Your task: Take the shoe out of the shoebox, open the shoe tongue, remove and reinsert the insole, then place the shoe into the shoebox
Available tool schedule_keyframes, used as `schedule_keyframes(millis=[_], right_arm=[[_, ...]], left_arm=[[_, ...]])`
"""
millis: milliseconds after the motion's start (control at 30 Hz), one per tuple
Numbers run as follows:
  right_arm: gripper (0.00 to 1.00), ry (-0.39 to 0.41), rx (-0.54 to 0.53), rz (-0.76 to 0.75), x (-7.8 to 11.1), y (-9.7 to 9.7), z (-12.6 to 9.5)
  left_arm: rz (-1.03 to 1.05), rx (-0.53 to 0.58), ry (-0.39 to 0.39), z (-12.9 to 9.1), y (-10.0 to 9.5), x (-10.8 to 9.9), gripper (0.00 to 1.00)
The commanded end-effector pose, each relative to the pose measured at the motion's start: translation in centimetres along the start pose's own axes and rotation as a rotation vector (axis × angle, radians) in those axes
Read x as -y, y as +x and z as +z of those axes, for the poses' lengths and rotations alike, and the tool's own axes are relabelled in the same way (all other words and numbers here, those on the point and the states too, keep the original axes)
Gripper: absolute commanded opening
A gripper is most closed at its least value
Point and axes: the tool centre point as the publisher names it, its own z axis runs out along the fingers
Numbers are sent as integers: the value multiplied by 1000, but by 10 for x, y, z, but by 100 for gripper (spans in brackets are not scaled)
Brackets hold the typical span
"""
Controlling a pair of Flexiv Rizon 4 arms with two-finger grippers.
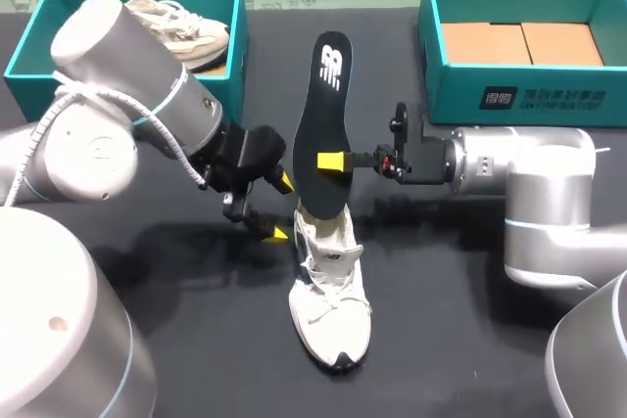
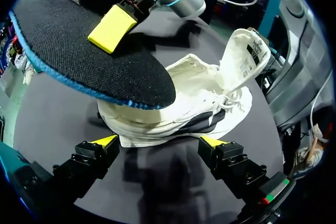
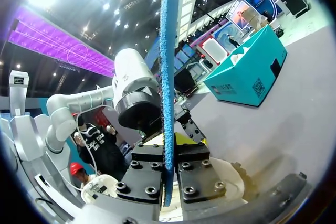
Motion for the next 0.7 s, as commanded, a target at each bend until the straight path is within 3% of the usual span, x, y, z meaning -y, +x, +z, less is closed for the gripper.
schedule_keyframes(millis=[33,700], right_arm=[[0,6,4,-3,-2,1,0],[0,19,42,7,-1,2,0]], left_arm=[[2,5,-23,8,-2,3,100],[17,58,-48,1,4,5,100]])
